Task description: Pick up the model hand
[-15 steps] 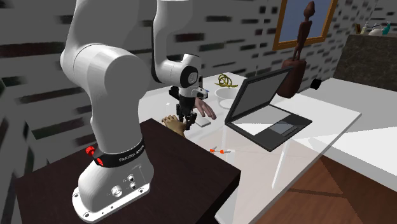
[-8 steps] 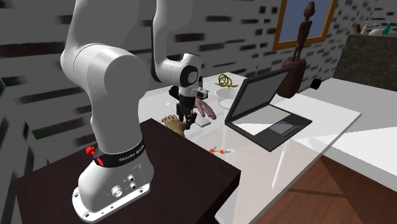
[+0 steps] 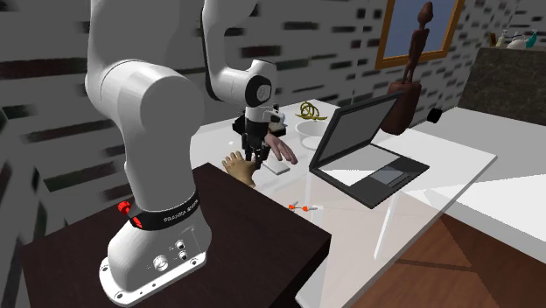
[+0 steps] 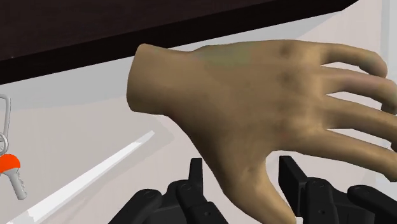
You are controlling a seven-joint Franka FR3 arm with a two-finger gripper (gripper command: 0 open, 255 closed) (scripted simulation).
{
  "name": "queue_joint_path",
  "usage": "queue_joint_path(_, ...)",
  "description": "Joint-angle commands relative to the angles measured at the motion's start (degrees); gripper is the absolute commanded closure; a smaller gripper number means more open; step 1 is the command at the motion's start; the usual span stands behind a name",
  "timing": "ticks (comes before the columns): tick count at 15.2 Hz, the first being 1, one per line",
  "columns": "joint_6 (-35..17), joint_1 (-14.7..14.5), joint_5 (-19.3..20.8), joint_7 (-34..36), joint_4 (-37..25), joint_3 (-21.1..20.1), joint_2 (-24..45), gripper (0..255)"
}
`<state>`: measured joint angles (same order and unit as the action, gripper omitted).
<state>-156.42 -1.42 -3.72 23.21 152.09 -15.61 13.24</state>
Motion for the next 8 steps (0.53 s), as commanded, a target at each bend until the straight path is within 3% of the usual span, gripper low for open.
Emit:
queue_joint_path(1, 2.0, 0.3, -1.0, -0.5, 0.6, -0.7, -2.1, 255)
queue_joint_path(8, 6.6, 0.8, -3.3, -1.8, 1.1, -1.7, -7.3, 255)
